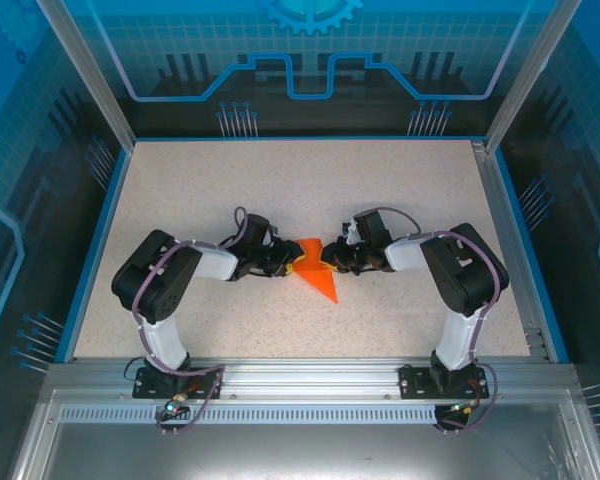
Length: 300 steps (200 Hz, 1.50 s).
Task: Fold a paper plane with a square sheet of paper (pick it up from the middle)
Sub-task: Fold the wing for the fifth time at the center of the table.
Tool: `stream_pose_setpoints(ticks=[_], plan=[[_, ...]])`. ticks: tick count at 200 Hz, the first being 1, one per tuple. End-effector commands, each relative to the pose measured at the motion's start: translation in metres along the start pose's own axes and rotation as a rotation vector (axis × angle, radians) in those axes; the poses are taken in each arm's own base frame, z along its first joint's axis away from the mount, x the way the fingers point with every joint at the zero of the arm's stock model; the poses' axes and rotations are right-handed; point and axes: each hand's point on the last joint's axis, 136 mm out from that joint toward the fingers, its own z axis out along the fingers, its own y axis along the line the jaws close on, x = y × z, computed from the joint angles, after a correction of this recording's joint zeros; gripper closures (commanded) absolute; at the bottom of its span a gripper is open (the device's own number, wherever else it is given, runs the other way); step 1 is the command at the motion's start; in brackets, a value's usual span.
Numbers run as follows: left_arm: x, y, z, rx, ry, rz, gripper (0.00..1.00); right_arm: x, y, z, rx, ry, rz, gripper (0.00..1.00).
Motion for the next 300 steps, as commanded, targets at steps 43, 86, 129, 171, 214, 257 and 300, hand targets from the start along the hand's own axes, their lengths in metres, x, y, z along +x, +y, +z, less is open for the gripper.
stream_pose_setpoints(ticks=[43, 86, 129, 171, 214, 257, 300], plan=[[-0.009, -0.018, 0.003, 0.054, 0.02, 0.032, 0.8, 0.028, -0.061, 0.002, 0.213, 0.089, 0.086, 0.79], [-0.011, -0.019, -0.001, 0.041, 0.006, 0.037, 0.96, 0.008, -0.028, -0.031, 0.196, 0.009, -0.007, 0.67], [-0.01, -0.024, -0.003, 0.037, 0.007, 0.052, 0.96, -0.002, -0.004, -0.08, 0.236, -0.119, -0.175, 0.54], [-0.009, -0.025, -0.004, 0.033, 0.014, 0.055, 0.96, 0.021, 0.017, -0.088, 0.26, -0.194, -0.51, 0.51], [-0.007, -0.025, -0.004, 0.032, 0.019, 0.053, 0.96, 0.066, 0.022, -0.066, 0.509, -0.117, -0.886, 0.56], [-0.007, -0.027, -0.005, 0.032, 0.019, 0.056, 0.95, 0.079, 0.031, -0.064, 0.657, -0.223, -1.092, 0.47], [-0.008, -0.027, -0.005, 0.032, 0.019, 0.056, 0.95, 0.085, 0.036, -0.045, 0.755, -0.19, -1.175, 0.49]])
